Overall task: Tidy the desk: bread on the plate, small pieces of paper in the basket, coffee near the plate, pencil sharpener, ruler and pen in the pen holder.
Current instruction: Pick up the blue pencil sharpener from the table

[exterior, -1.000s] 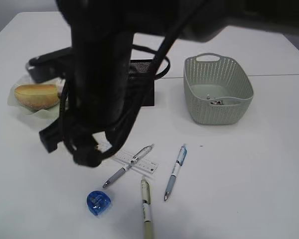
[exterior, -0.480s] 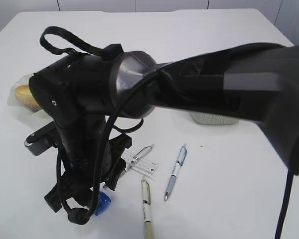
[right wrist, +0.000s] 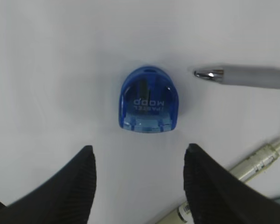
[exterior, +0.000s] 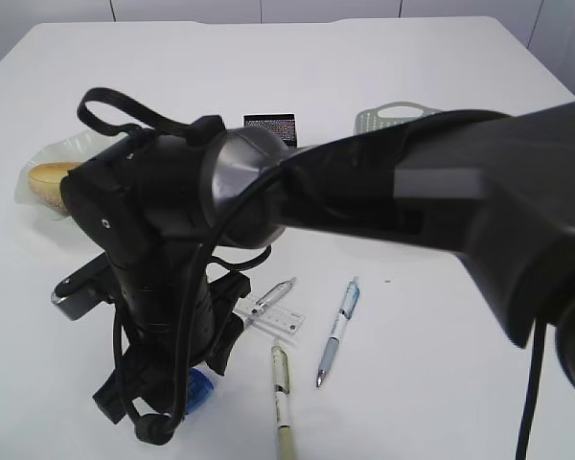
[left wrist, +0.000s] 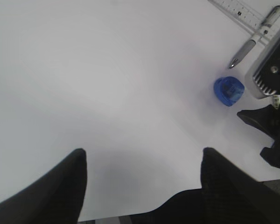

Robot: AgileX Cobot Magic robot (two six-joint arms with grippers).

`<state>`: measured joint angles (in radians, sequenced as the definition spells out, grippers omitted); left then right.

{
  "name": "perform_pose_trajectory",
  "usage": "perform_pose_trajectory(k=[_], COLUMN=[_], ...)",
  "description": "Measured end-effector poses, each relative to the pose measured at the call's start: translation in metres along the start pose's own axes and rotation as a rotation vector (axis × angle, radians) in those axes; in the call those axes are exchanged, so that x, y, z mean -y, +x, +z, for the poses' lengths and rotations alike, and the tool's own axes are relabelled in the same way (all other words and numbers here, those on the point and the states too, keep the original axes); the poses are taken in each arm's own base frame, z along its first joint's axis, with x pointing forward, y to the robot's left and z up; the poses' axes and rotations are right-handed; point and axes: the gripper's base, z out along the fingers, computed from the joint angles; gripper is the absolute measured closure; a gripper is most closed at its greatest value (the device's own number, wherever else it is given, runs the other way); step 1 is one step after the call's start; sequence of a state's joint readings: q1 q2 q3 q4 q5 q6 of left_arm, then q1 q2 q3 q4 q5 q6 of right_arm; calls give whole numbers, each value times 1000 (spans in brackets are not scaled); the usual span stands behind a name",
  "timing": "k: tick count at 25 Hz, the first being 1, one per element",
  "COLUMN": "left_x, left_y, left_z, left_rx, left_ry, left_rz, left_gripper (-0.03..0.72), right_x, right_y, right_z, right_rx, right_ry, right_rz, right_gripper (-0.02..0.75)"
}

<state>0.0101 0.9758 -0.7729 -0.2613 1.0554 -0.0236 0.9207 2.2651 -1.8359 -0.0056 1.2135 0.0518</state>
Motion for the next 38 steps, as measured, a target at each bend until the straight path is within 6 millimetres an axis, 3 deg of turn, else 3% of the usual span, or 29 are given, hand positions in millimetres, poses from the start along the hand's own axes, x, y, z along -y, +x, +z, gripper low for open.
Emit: perform_pose_trajectory(k=[5,20,38], left_x=[0,0,0], left_y=[0,0,1], left_z=[0,0,0], left_rx=[-2,-4,-7], left_ry=[0,0,0], left_rz=[0,0,0], left_gripper=[132,132,132], right_x=[0,1,4], right_y=[-3,-10,-13], right_z=[9,9,33], right_rx=[4,87,50], right_ry=[0,14,18], right_rz=[0,-10,-6], right_gripper=[296,251,248])
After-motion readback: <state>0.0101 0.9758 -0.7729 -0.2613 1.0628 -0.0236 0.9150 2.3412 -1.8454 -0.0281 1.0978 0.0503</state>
